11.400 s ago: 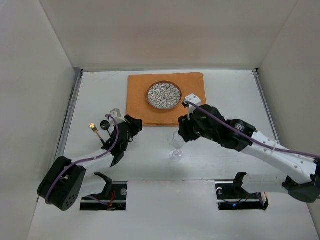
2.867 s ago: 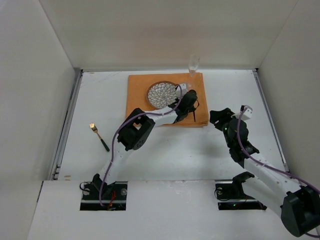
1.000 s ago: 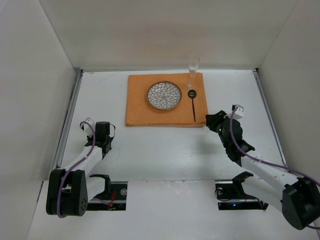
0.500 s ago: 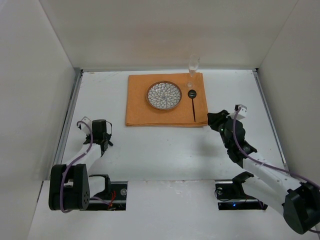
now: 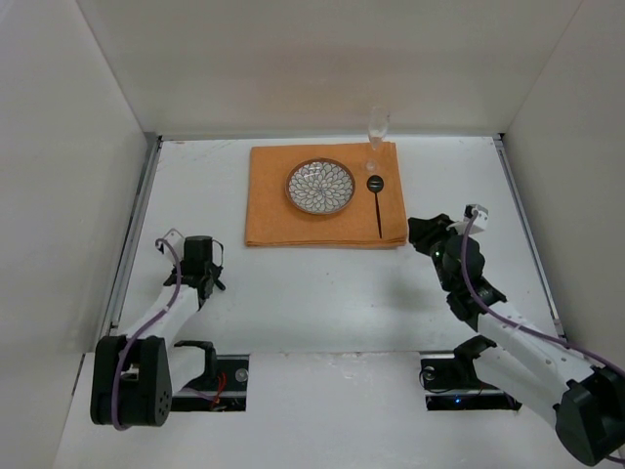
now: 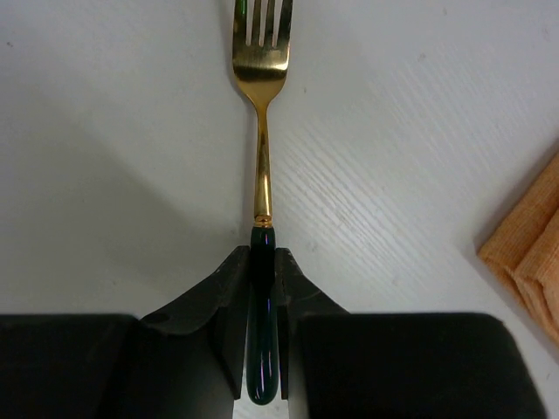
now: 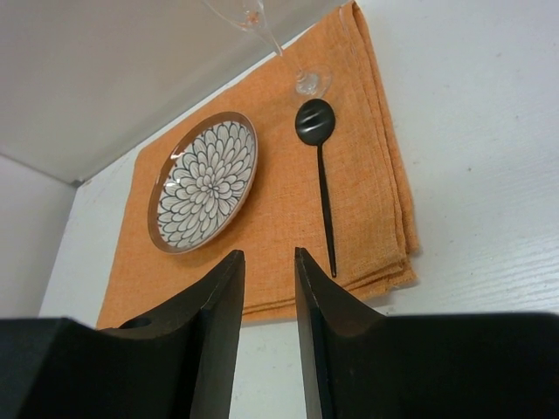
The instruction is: Set the dinner table for one person
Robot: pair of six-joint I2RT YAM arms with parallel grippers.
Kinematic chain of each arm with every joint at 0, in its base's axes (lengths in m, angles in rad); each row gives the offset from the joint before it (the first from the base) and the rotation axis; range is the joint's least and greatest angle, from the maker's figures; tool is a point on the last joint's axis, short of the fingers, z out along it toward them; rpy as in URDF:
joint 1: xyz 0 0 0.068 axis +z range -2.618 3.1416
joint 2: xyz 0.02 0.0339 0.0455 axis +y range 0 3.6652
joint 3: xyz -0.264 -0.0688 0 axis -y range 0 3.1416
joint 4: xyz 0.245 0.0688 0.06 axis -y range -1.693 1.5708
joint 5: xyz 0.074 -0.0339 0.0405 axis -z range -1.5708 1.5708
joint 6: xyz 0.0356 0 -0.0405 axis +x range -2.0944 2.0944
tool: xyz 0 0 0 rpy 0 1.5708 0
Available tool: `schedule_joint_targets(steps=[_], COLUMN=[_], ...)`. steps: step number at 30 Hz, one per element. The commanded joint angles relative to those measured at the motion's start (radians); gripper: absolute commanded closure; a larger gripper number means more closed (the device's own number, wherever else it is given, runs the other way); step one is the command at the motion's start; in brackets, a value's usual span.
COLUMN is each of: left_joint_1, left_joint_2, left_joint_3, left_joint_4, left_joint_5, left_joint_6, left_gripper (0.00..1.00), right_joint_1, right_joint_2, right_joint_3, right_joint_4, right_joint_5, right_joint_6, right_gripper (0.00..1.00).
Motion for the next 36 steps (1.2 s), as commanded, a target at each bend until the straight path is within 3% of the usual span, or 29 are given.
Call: schedule_joint_targets(steps=[1,9,13,16,23,28,36], left_joint_1=[-0.064,-0.245,-0.310,-0.339,-0.334,-0.298,-0.273], left_joint_2=[-0.077,-0.082,0.013,0.158,0.453,0.623,0.774], left_joint_3=[0.052,0.168,0.273,0.392,0.703,0.852,0.896], left_joint_4=[-0.114,-0.105,-0.008,0.065,0.073,0.016,0.025], left_joint_5=[-0.050,-0.152,-0.137,-0.045,0.129,0.164,0.221], left_joint_6=[0.043,0.096,0.173,0.245,0.346,0.376,0.419], left_gripper=[1.00,1.00,1.00,1.00,1.00,1.00,1.00], right_joint_1=[-0.004,0.000,0.000,0.006,0.023,0.031,0.039], right_joint_2=[0.019,0.056,0.067,0.084,0.082,0.096,0.107], right_joint_3=[0.016,0.024,0.022,0.024,0.028,0.031,0.039], right_joint_4=[0.042,0.059,0.062,0.069,0.071,0.072,0.071], right_joint_5=[0.009,0.012,0.014,0.035,0.038,0.040,0.026], right_joint_6=[0.003,-0.008,-0.005,-0.011,-0.024,-0.031,-0.033], right_gripper=[0.65,0.64,0.64,0.64,0.63,0.63,0.62])
